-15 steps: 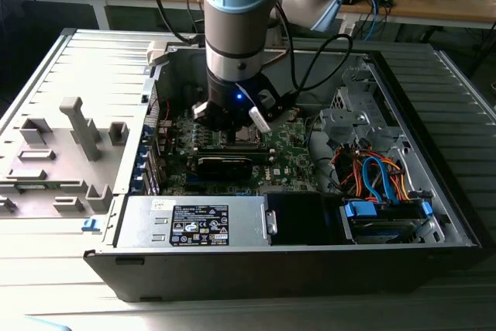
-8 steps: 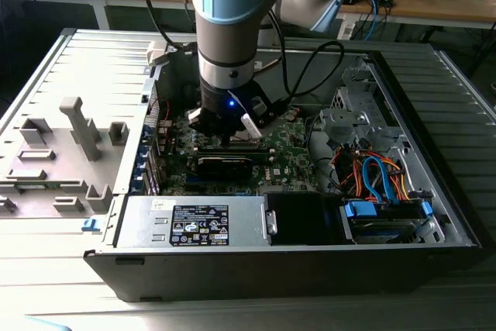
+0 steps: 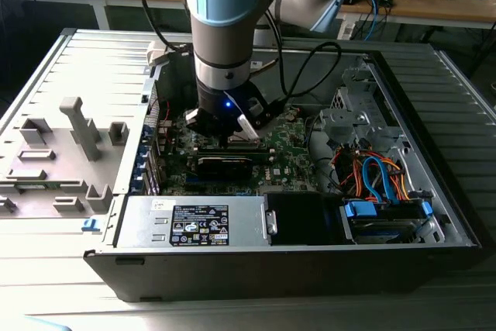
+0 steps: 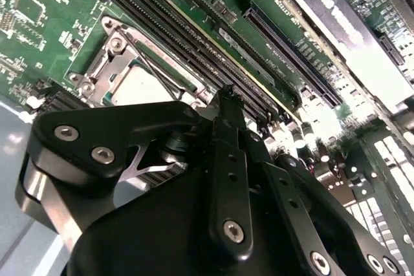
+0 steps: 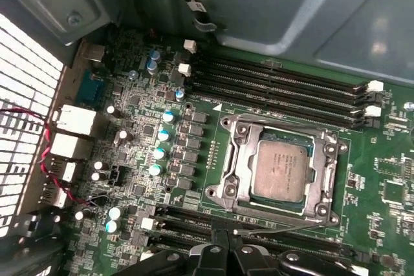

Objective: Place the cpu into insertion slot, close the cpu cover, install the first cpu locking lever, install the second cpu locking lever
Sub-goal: 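Install the second cpu locking lever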

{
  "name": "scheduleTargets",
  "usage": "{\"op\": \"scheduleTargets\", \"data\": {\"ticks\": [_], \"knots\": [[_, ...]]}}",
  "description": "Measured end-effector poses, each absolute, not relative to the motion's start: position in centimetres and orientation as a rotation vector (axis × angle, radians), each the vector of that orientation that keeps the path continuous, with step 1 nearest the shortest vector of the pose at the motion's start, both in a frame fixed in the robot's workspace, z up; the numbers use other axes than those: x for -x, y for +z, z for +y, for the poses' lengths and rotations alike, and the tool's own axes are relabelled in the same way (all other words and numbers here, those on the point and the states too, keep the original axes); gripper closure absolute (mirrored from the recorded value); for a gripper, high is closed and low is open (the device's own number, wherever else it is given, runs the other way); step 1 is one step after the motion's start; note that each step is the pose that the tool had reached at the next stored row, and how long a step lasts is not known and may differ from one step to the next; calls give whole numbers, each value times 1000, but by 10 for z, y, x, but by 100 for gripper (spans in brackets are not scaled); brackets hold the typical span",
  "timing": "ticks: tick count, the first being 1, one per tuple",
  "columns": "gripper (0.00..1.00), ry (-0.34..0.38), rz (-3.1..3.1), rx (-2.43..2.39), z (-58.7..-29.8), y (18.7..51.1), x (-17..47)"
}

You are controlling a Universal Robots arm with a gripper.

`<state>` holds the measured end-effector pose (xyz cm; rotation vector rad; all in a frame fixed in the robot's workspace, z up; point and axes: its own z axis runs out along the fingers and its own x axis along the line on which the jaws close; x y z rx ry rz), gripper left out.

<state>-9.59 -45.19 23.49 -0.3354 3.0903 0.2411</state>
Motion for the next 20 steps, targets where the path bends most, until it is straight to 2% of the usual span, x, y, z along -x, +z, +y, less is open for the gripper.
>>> {"op": "scheduleTargets", "data": {"ticks": [9,14,20], "knots": [[89,242,3088,335,-452,269,96],[89,287,3107,334,-452,269,82],[89,290,3112,287,-452,267,79]]}}
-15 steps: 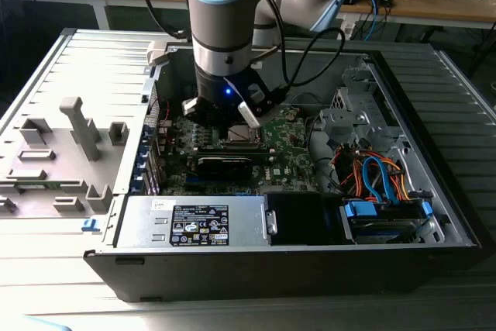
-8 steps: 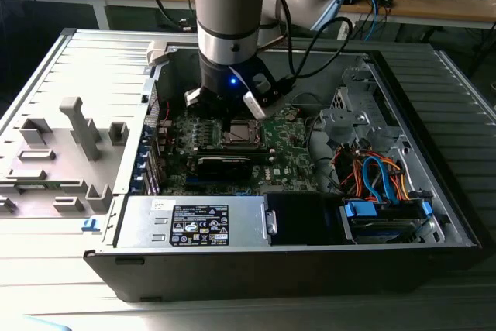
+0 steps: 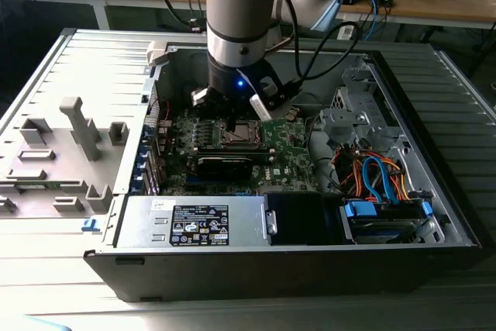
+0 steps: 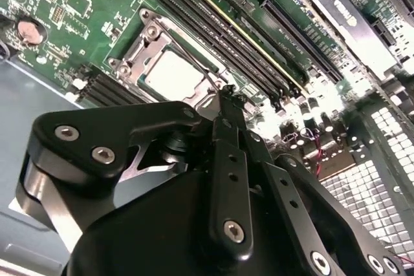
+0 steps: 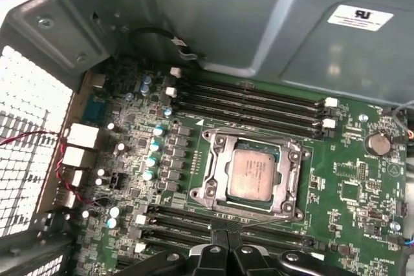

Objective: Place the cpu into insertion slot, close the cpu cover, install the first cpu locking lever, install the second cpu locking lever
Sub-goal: 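Install the second cpu locking lever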

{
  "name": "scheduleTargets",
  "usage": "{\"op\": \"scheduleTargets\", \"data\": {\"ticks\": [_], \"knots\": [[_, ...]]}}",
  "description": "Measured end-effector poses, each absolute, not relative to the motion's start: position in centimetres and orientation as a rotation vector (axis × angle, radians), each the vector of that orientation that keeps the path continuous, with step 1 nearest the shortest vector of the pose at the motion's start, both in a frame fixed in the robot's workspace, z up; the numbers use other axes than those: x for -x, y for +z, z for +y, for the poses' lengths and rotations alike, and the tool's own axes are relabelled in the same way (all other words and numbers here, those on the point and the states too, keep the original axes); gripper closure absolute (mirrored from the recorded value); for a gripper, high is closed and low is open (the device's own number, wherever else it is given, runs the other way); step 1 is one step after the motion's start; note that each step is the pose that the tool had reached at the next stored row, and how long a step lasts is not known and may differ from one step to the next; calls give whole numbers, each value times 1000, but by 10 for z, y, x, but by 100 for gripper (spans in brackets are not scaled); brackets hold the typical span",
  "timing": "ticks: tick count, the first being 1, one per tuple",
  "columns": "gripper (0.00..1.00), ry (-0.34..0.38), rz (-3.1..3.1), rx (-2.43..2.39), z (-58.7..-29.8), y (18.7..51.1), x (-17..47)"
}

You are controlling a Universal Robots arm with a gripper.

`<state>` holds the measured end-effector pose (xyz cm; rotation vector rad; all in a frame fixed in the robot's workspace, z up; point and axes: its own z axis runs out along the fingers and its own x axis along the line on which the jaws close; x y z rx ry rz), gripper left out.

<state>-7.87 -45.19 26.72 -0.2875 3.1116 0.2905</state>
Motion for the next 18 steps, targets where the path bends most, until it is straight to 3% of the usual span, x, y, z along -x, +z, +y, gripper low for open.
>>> {"op": "scheduleTargets", "data": {"ticks": [13,18], "knots": [[89,282,3196,174,-452,264,70],[89,332,3191,177,-452,261,70]]}}
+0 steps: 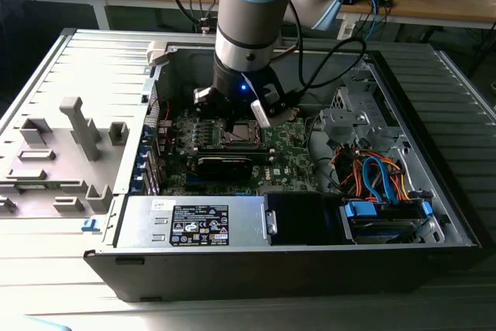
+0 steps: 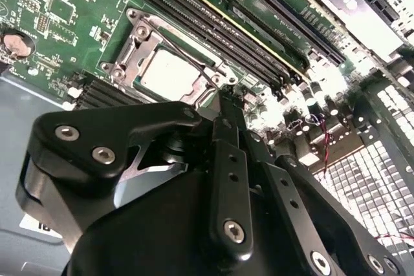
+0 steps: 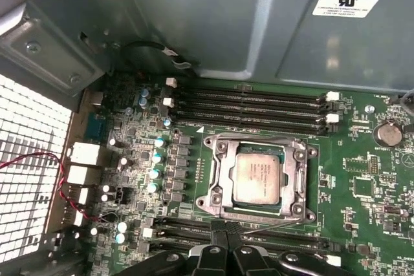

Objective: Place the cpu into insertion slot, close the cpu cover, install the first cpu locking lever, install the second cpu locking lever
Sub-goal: 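Install the second cpu locking lever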

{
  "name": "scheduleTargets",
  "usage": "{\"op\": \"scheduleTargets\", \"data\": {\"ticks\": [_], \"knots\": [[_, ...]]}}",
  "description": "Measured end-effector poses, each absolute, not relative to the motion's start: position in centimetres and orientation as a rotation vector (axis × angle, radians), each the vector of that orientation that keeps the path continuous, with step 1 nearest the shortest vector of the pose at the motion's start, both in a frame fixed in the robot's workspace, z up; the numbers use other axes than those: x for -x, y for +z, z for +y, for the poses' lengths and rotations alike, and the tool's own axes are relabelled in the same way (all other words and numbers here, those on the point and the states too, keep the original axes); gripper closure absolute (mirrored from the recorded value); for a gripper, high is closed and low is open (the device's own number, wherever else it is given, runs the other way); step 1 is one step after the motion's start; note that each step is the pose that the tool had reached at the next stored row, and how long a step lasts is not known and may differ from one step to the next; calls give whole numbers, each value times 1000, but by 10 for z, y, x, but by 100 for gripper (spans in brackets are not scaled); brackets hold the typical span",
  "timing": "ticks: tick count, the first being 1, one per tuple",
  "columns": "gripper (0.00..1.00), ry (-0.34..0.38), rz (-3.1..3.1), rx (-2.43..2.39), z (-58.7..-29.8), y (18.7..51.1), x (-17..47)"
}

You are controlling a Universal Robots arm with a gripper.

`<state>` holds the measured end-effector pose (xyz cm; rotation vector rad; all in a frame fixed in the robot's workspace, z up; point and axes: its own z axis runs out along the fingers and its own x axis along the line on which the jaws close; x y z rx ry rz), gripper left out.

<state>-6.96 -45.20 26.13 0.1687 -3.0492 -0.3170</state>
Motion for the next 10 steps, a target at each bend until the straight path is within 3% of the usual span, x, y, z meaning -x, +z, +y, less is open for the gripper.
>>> {"op": "scheduleTargets", "data": {"ticks": [10], "knots": [[89,-314,-3040,-235,-452,251,70]]}}
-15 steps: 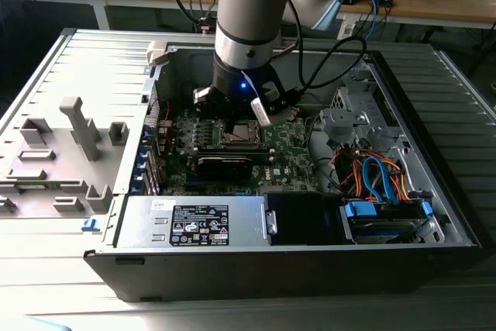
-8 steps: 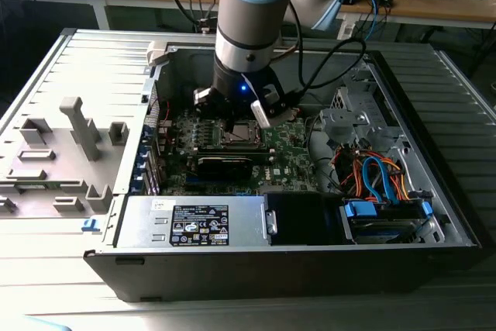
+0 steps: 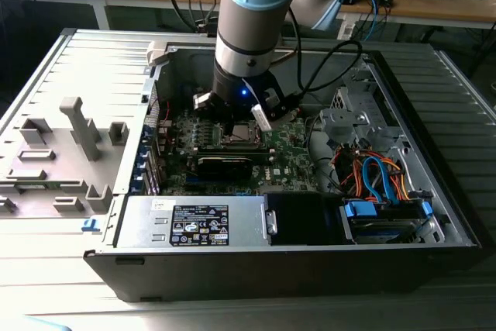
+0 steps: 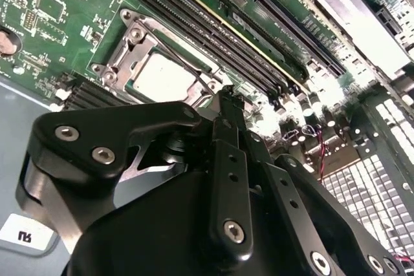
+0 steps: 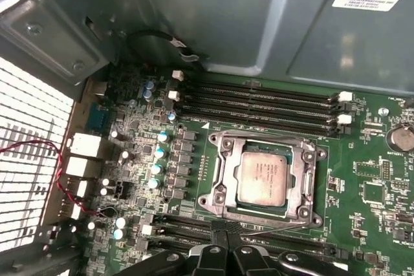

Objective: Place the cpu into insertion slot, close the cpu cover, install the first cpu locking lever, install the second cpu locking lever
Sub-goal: 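Install the second cpu locking lever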

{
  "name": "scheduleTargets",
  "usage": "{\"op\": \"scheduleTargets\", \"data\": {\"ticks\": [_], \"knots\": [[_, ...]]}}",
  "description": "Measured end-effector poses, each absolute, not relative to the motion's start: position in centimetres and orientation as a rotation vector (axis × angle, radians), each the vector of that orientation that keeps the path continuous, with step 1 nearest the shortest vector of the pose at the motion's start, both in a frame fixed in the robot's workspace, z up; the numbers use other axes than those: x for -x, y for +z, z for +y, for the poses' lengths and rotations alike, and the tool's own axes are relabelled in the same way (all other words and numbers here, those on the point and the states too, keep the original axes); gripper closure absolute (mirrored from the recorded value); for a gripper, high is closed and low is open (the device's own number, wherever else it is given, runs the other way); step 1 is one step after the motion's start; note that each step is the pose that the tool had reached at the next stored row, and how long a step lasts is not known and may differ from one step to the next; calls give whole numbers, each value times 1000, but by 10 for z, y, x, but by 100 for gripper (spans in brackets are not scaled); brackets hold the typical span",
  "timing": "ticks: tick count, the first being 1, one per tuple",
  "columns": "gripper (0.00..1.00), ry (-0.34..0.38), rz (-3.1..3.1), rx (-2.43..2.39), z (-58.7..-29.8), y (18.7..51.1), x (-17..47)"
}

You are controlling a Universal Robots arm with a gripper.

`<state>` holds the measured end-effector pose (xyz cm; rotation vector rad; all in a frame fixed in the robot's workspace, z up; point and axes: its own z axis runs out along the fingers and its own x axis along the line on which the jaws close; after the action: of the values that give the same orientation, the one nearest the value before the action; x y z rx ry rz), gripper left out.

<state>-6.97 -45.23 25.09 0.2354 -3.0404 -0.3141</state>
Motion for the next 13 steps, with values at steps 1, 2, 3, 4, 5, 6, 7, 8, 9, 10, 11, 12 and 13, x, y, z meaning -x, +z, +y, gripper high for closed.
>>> {"op": "scheduleTargets", "data": {"ticks": [1,2,3,4,5,6,7,8,9,10,11,12,13], "knots": [[89,-314,-3040,-236,-452,249,70],[89,-315,-3040,-235,-452,246,70],[89,-315,-3040,-235,-452,245,71],[89,-316,-3040,-235,-452,244,71],[89,-316,-3040,-235,-452,242,73],[89,-317,-3040,-236,-452,241,75],[89,-317,-3040,-236,-452,239,77],[89,-318,-3040,-236,-452,238,78],[89,-318,-3040,-236,-452,237,79],[89,-319,-3040,-236,-452,236,80],[89,-319,-3040,-236,-452,235,80],[89,-320,-3040,-236,-452,233,81],[89,-321,-3040,-236,-452,231,81]]}}
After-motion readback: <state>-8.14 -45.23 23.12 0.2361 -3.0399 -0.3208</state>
